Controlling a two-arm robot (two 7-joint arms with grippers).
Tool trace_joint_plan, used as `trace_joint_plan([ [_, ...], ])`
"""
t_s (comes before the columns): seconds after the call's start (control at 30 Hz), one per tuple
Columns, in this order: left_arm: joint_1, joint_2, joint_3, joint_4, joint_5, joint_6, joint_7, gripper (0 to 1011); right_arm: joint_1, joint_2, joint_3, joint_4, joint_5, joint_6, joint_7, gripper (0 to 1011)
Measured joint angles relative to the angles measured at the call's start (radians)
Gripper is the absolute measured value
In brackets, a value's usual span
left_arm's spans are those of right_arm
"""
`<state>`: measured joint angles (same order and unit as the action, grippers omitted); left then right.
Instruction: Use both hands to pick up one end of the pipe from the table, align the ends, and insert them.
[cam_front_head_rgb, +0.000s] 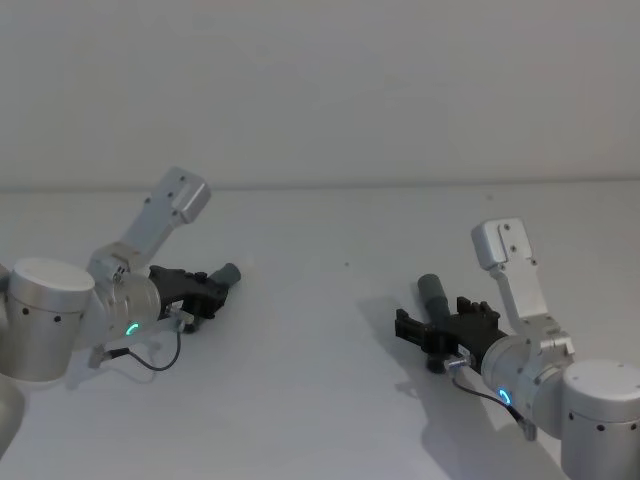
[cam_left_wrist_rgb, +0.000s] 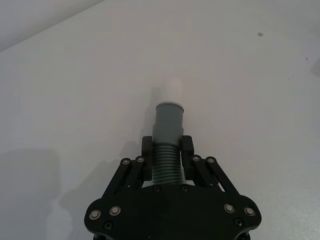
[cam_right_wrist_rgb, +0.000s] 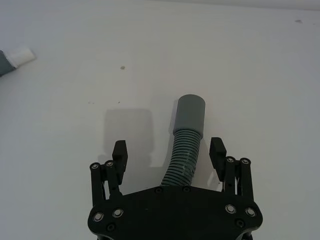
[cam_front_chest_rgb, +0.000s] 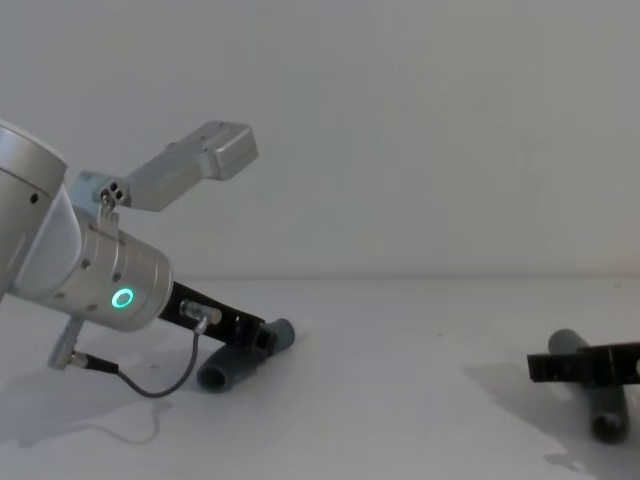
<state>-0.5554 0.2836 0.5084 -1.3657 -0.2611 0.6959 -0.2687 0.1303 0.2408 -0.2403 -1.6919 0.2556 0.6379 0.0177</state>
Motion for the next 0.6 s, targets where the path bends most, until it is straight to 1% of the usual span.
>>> trace_joint_plan([
  [0.6, 0.000, 0.000, 0.000, 0.000, 0.000, 0.000, 0.000, 304, 0.002, -0.001, 0.001, 0.002, -0.004, 0.011, 0.007, 1000],
])
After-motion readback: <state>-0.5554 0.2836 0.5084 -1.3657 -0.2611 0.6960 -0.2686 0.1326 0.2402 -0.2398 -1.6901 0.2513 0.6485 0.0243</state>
